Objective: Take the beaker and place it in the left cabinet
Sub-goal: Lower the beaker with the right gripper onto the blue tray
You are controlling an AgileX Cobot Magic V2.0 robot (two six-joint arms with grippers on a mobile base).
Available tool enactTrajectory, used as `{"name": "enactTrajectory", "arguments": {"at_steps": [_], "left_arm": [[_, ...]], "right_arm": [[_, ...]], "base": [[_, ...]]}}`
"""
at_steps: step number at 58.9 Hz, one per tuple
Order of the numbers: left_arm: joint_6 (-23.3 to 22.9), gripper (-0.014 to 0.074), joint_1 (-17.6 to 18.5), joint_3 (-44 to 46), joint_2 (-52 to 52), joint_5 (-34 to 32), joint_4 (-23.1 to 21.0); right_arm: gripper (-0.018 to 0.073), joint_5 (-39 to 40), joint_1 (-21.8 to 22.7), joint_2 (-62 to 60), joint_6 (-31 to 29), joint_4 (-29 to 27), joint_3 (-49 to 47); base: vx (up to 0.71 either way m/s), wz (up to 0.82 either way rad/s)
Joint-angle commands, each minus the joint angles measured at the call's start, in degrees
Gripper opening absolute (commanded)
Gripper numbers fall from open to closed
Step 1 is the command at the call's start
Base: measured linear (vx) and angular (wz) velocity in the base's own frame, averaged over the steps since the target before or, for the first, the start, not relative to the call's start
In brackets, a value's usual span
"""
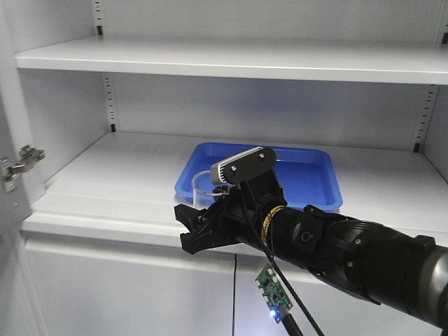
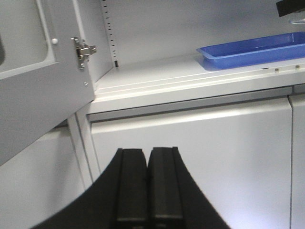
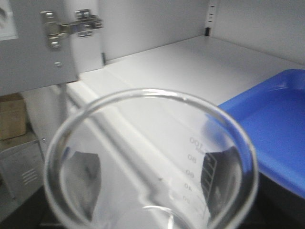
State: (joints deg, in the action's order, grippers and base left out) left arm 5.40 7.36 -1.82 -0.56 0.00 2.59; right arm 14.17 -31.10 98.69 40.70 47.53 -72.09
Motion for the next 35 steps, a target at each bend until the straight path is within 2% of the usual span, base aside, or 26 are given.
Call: {"name": "enactTrajectory", "arguments": {"at_steps": [1, 35], "left_arm": [[-0.2, 0.0001, 0.0, -0.9, -1.1, -4.3, -0.2], [-0.2, 0.0001, 0.0, -0.9, -1.1, -4.3, -0.2]], "right_arm": [[-0.0001, 3.4, 0.2, -2.8, -0.1, -0.7, -1.7], [-0.0001, 3.4, 0.2, -2.8, -0.1, -0.7, -1.7]], "base": [[0.28, -0.19], [0.23, -0.18]]}}
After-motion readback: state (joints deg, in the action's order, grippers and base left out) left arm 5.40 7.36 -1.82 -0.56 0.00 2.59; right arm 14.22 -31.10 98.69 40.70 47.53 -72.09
